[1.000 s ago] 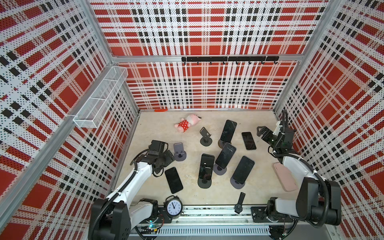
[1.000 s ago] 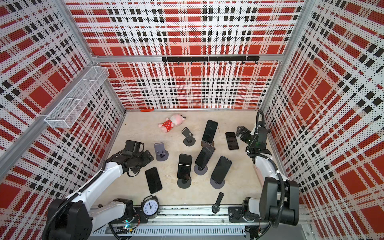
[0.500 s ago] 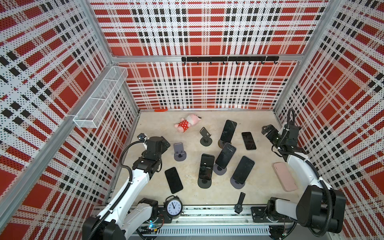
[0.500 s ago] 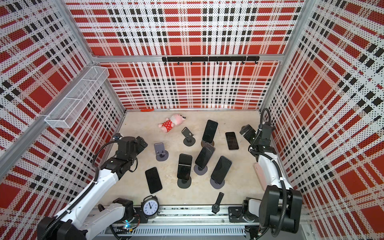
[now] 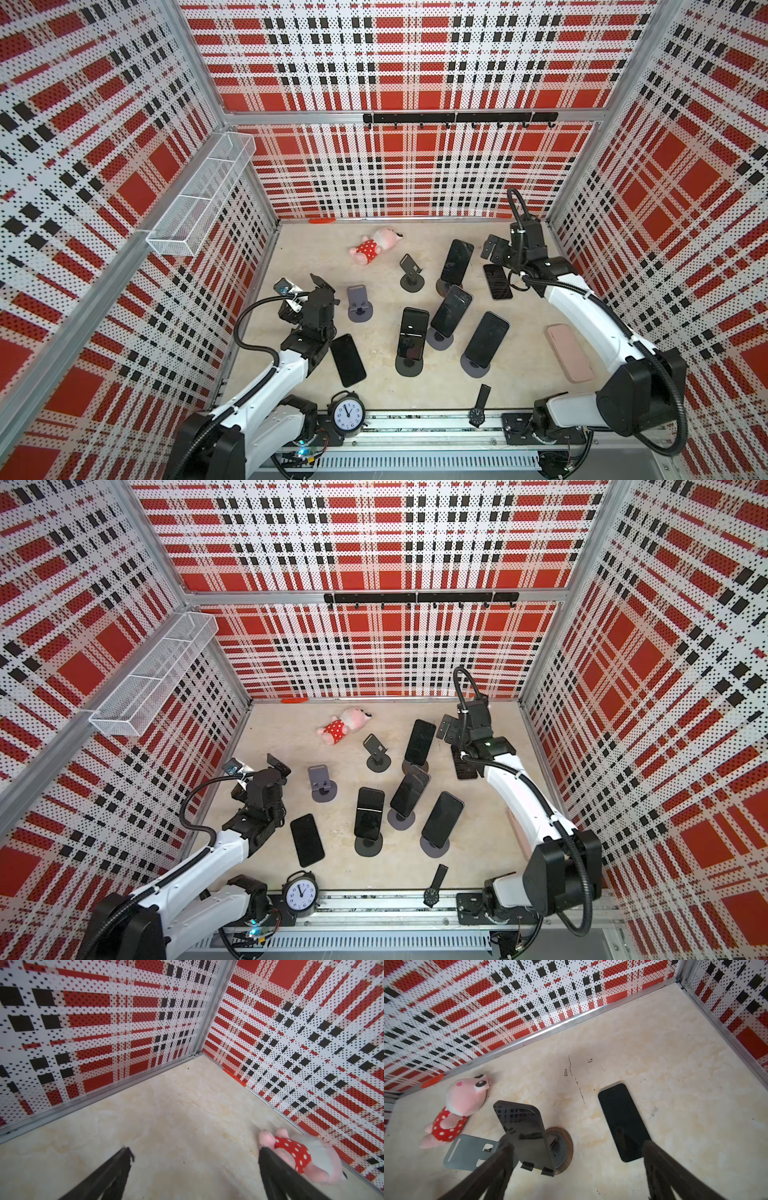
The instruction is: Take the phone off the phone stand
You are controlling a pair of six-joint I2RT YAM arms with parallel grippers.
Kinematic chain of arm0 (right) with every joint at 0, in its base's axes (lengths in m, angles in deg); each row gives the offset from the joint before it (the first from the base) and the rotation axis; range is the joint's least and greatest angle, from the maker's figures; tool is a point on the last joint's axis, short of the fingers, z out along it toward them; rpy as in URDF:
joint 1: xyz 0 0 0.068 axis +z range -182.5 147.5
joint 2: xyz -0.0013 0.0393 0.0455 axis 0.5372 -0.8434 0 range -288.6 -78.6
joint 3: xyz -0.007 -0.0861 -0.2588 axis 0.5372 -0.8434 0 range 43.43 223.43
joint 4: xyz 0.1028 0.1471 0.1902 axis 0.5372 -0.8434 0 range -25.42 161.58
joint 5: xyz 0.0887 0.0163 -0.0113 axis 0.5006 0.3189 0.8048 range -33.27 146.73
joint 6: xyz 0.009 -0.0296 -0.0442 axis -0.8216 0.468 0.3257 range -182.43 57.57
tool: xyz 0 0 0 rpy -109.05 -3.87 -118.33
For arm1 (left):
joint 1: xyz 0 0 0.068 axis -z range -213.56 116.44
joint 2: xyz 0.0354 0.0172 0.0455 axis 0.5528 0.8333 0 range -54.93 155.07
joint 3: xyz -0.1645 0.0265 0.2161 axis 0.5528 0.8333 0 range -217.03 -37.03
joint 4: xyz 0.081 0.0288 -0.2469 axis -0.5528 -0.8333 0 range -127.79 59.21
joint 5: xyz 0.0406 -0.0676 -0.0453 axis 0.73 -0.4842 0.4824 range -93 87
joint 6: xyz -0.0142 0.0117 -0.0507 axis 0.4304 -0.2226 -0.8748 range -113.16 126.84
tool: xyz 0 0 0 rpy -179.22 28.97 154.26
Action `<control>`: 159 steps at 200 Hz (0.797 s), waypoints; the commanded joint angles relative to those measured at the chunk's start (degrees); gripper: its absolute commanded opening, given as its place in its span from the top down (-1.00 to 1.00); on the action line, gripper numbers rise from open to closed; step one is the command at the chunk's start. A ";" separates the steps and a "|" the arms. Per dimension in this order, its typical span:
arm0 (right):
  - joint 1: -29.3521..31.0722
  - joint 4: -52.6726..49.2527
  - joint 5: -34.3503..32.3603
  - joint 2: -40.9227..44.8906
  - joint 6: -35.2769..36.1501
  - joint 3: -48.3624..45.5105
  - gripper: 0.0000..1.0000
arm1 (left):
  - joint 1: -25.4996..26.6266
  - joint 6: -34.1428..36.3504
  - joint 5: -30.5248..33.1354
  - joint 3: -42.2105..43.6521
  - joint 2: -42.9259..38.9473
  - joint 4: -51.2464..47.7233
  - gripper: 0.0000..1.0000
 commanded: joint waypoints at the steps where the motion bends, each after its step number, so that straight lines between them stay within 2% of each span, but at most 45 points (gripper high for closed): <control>1: 2.29 -8.08 -9.79 -3.86 -1.41 4.79 -1.00 | -0.62 7.95 3.18 0.46 2.14 11.78 -0.96; 15: 4.30 -9.30 -11.77 -5.97 -2.23 7.20 -1.00 | -1.69 14.43 2.62 0.25 4.62 16.03 -0.96; 25: 6.03 -9.73 -14.19 -7.09 -3.46 8.39 -1.00 | -3.34 19.43 -0.44 0.26 6.98 19.73 -0.96; 32: 7.00 -9.83 -15.44 -7.85 -4.43 9.15 -1.00 | -3.73 21.21 -2.10 -0.12 8.79 21.09 -0.96; 36: 7.50 -9.83 -15.84 -8.29 -4.76 9.65 -1.00 | -5.83 21.63 -2.55 -0.53 9.66 21.27 -0.96; 51: 8.77 -10.83 -16.89 -10.70 -6.25 12.37 -1.00 | -7.83 20.75 -4.56 -1.85 12.79 21.27 -0.96; 71: 10.32 -13.50 -17.29 -14.63 -7.42 17.26 -1.00 | -10.21 18.93 -11.23 -1.91 15.65 22.41 -0.96; 89: 10.62 -16.11 -14.32 -18.33 -9.22 21.75 -1.00 | -11.00 19.52 -14.33 -2.10 17.01 23.34 -0.96; 124: 10.69 -21.42 -12.32 -24.13 -13.10 28.23 -1.00 | -11.46 19.49 -11.17 -1.37 17.94 23.44 -0.96; 159: 10.88 -26.21 -13.51 -27.18 -16.93 32.01 -1.00 | -14.05 14.42 -8.78 -0.48 22.00 22.27 -0.96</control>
